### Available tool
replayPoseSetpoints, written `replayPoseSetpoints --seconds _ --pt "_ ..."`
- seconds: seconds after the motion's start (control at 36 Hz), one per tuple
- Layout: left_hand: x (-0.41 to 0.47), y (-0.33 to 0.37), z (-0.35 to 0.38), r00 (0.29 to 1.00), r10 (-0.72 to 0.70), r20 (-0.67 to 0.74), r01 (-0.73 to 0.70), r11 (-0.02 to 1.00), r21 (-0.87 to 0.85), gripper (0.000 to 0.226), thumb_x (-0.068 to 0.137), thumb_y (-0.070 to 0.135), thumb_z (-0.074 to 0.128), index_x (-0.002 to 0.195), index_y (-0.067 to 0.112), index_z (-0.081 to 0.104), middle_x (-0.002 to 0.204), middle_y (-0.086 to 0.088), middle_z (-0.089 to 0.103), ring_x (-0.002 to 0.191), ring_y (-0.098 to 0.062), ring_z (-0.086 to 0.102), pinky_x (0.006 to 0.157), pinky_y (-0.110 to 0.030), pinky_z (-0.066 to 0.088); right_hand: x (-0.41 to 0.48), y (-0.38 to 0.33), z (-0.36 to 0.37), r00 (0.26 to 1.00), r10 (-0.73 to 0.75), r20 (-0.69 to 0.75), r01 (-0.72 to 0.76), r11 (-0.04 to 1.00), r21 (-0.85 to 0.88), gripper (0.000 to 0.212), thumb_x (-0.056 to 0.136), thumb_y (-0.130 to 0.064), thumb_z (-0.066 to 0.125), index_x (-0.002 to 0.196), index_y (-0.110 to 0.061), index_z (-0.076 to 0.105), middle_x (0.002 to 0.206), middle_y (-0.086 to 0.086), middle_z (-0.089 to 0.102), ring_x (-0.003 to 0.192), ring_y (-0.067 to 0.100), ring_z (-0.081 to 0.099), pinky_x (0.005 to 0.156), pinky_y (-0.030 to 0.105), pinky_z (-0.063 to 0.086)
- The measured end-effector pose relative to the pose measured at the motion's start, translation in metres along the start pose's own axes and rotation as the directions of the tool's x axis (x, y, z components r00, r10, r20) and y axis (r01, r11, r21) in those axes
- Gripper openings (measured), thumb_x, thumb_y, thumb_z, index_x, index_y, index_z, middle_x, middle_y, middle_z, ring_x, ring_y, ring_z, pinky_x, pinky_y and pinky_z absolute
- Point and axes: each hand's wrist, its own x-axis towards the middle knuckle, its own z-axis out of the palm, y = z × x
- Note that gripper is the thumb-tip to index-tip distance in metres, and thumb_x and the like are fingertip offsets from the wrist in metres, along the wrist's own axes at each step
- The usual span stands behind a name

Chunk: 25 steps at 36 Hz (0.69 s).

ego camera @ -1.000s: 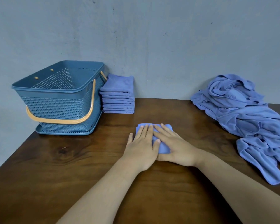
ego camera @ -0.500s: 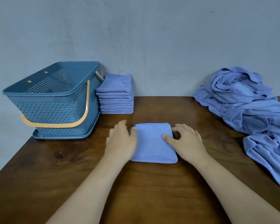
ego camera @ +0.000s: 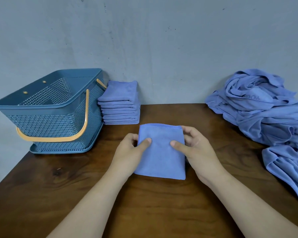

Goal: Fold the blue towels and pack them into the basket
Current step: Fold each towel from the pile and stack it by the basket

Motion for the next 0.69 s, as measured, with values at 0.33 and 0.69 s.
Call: replayPoseSetpoints --seconds 0.33,0.69 --pt "-0.019 0.019 0.002 0.934 0.215 0.286 -0.038 0.854 -0.519 0.045 0.103 0.047 0.071 0.137 0.017 0.070 0.139 -0.011 0.071 0.132 -0.030 0.066 0.111 -0.046 0.054 -0.007 -0.021 -0.006 0.996 -0.081 0.041 0.075 0.990 0.121 0.041 0.088 -0.013 0.086 0.126 -0.017 0.073 0.129 0.013 0.074 0.120 0.033 0.071 0.099 0.047 0.060" --pt "-0.028 0.026 0.005 0.942 0.301 0.146 -0.213 0.876 -0.432 0.037 0.103 0.055 0.066 0.127 0.028 0.072 0.128 -0.003 0.076 0.120 -0.024 0.073 0.095 -0.036 0.062 -0.013 -0.027 -0.002 0.990 0.056 0.127 -0.082 0.974 0.212 0.039 0.099 -0.038 0.075 0.129 -0.014 0.074 0.134 0.013 0.072 0.125 0.031 0.069 0.102 0.042 0.059"
